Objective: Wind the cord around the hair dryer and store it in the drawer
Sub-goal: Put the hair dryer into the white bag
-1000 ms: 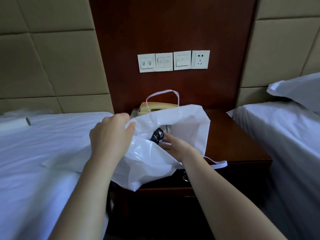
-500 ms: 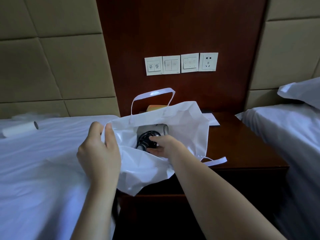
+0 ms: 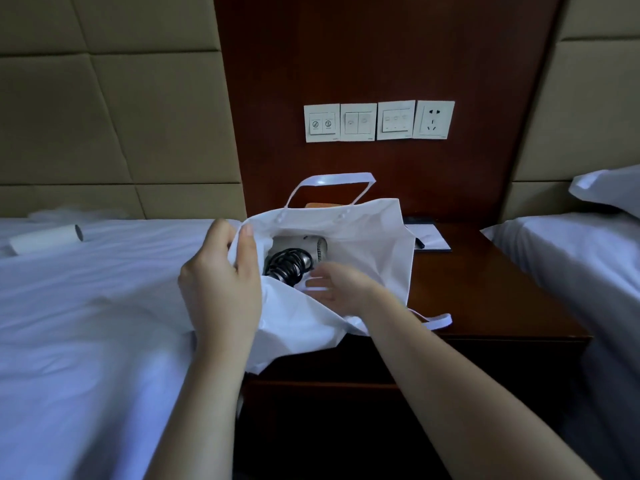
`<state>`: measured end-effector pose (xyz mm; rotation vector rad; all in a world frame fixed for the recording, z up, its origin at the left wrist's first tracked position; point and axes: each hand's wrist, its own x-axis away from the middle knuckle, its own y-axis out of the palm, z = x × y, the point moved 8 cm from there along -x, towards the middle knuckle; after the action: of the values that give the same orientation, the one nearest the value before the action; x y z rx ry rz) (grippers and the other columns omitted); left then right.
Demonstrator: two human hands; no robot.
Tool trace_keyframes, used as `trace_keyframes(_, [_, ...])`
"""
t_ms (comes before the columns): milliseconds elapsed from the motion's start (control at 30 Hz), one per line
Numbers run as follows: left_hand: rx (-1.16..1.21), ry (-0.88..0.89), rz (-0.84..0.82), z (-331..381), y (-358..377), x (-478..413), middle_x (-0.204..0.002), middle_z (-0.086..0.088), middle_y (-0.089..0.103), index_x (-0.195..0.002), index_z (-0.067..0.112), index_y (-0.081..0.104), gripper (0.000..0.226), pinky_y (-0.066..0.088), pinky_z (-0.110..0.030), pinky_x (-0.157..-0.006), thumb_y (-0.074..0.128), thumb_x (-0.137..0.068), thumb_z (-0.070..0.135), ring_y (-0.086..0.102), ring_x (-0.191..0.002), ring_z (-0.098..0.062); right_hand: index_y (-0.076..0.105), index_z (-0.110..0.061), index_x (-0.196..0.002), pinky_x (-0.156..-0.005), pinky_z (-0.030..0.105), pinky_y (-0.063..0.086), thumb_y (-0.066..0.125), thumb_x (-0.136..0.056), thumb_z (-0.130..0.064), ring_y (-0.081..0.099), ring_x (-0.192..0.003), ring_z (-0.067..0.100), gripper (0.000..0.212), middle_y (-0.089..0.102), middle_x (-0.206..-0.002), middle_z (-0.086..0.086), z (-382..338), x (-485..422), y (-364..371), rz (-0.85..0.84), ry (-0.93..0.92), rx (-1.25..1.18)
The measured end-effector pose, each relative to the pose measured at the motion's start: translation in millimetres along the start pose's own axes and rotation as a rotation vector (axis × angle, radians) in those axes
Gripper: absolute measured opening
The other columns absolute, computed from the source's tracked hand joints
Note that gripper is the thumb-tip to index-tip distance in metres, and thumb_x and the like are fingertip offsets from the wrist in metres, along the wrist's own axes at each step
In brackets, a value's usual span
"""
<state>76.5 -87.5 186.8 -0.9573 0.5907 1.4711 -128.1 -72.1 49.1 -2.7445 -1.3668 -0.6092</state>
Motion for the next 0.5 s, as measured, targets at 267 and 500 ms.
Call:
trace_keyframes(267, [0.220,-0.116,-0.408,9.3,41.7,29.2,-0.079,0.006,0.066,-0.100,0.020,0.066,0.025,0.044,-0.024,-0.066,0.060,-0.086,0.039,0.059,-0.071,-0.006,0.061,-0.011,-0.102,-0.077,0.034,0.049,0.032,-0.099,-0.038,0.063,-0.087,0.021,0.039,0.065,-0.096,0.006,-32.8,94.0,-104.9,0.334,-0.212,-0.228])
trace_keyframes(500, [0.191,-0.110,-0.938,22.1,91.6,90.1,-0.073,-0.007,0.064,-0.081,0.018,0.068,0.041,0.047,-0.035,-0.075,0.047,-0.079,0.053,0.057,-0.074,-0.022,0.048,-0.013,-0.130,-0.085,0.038,0.043,0.046,-0.086,-0.061,0.055,-0.113,0.025,0.065,0.056,-0.126,0.007,-21.9,122.7,-129.9,0.413,-0.240,-0.006])
